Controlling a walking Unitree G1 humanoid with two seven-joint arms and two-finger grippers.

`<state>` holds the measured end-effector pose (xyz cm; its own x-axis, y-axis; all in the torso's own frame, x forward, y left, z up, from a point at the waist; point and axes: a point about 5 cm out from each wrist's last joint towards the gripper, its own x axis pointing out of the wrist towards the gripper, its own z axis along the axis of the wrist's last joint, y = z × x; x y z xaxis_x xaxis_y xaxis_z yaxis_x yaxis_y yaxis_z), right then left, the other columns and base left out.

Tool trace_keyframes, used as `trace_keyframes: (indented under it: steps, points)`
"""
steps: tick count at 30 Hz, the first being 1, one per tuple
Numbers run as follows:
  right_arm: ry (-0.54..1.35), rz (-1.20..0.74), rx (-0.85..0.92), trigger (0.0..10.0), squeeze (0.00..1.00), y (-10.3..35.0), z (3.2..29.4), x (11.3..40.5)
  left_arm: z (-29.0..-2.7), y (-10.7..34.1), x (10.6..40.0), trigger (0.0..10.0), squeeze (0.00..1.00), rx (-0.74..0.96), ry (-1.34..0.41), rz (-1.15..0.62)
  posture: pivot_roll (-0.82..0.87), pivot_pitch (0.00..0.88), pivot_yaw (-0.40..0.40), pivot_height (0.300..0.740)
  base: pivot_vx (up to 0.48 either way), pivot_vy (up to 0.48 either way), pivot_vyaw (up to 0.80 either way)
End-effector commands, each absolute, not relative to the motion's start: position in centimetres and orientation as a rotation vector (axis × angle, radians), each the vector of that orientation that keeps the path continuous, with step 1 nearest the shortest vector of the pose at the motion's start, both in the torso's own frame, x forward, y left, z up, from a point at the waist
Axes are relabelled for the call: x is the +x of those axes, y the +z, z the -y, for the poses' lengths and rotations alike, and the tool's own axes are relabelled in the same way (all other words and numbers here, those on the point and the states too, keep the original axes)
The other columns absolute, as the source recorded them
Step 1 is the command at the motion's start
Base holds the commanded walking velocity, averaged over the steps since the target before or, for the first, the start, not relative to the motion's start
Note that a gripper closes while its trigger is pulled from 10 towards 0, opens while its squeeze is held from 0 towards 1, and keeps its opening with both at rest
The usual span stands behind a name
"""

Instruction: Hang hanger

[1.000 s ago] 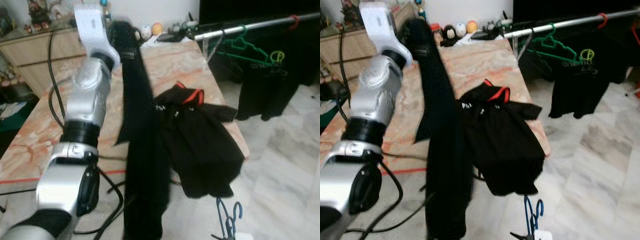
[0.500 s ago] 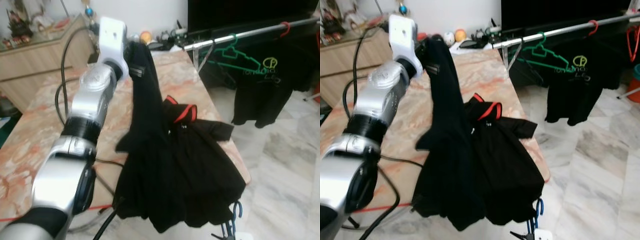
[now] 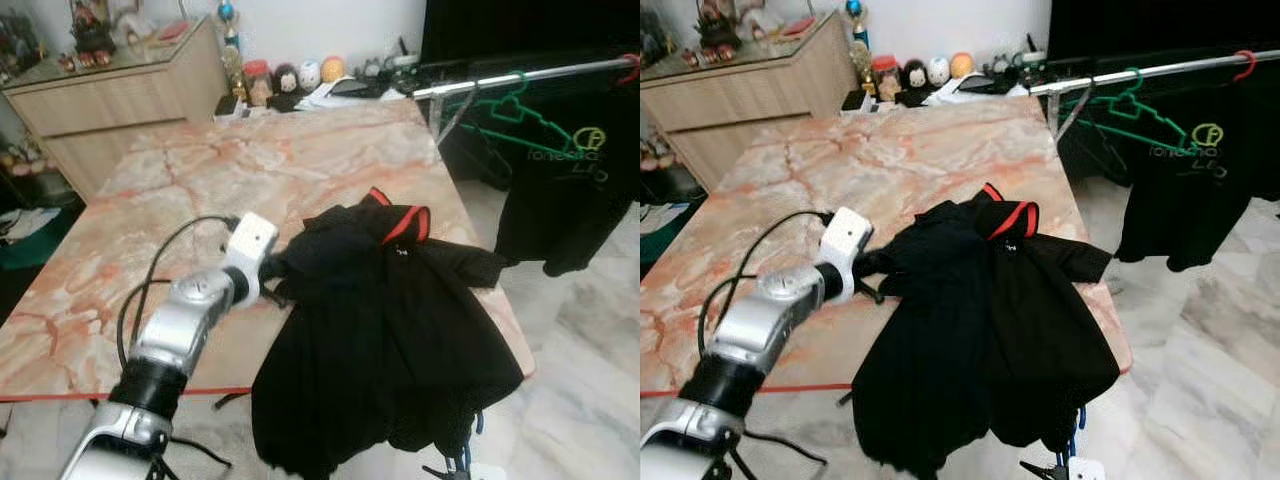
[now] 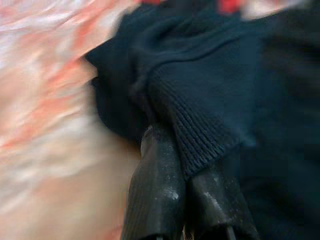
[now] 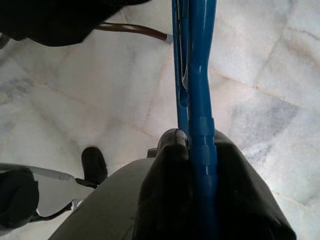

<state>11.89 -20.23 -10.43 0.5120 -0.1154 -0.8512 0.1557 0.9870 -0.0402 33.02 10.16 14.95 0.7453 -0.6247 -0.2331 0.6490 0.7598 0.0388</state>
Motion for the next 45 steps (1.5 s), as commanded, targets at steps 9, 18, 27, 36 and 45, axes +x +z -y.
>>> trace_keyframes:
  steps: [9,18,27,36,45]
  points:
    - [-0.133,-1.085,0.089,10.0,0.00,-11.2,18.3,10.3,-9.7,15.9,31.2,10.0,1.00,0.100,-0.772,-0.193,-0.16,0.000,0.159,0.740,0.000,0.000,0.00]
    - [-0.131,-1.086,0.086,10.0,0.00,-11.2,18.3,10.2,-10.4,15.9,29.6,10.0,1.00,0.155,-0.868,-0.215,-0.17,0.000,0.157,0.740,0.000,0.000,0.00]
    - [-0.128,-1.087,0.080,10.0,0.00,-11.2,18.5,10.2,-14.6,16.8,27.5,10.0,1.00,0.141,-0.871,-0.156,-0.14,0.000,0.142,0.740,0.000,0.000,0.00]
    - [-0.123,-1.087,0.074,10.0,0.00,-11.2,18.4,10.2,-27.9,13.0,28.2,10.0,0.00,0.148,0.130,-0.086,-0.14,0.000,0.148,0.740,0.000,0.000,0.00]
    - [-0.130,-1.086,0.074,10.0,0.00,-11.2,18.4,10.1,-37.6,8.0,20.5,10.0,0.00,0.403,0.741,-0.279,-0.14,0.000,0.157,0.740,0.000,0.000,0.00]
